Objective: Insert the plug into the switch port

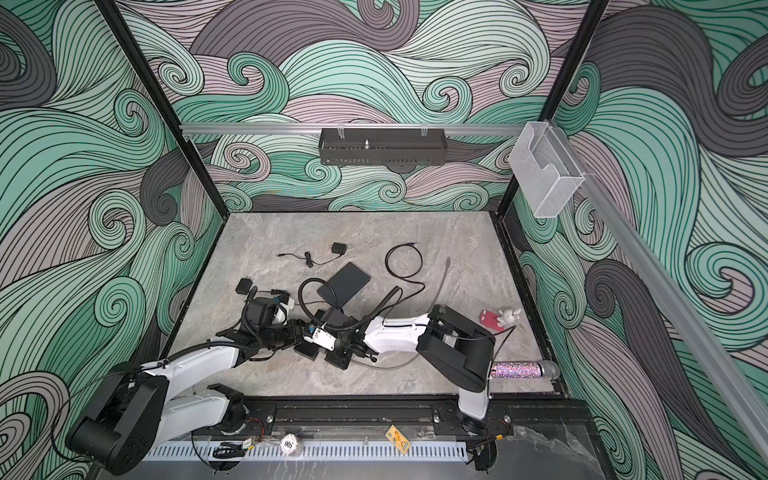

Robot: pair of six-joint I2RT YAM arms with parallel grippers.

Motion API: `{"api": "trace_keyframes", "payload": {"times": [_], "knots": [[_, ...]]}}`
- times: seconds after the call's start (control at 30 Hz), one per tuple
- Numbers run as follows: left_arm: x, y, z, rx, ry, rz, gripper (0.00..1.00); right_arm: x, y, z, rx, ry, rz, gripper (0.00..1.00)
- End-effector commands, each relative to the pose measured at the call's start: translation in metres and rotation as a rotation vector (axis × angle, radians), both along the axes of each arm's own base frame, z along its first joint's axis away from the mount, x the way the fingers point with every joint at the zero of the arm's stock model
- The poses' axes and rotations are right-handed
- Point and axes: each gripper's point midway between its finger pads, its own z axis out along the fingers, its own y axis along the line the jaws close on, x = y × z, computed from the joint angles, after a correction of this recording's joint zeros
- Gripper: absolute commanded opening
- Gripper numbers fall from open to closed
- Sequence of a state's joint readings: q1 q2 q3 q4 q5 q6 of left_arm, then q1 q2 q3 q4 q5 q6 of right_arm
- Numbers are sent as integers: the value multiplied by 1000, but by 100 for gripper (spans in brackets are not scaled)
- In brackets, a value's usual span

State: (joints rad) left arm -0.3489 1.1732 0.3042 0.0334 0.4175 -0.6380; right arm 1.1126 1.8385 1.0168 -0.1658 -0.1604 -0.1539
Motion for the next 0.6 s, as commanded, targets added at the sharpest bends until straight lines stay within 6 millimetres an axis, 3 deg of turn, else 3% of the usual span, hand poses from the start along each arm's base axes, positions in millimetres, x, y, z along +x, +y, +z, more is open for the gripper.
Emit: {"api": "trace_keyframes", "payload": {"times": [0.0,0.13,0.3,0.43,0.57], "knots": [[-45,-5,-25,-13,144,-64,52,16,7,2,-11,-50,-35,0],[-61,-5,-30,2,166,-63,52,29,8,7,1,-73,-100,0],[-67,-6,-28,13,146,-69,52,35,13,10,19,-71,-149,0],[-68,-9,-28,10,147,-79,52,33,28,9,26,-34,-120,0],[-68,-12,-31,8,154,-82,52,30,47,22,78,-36,-56,0]]}}
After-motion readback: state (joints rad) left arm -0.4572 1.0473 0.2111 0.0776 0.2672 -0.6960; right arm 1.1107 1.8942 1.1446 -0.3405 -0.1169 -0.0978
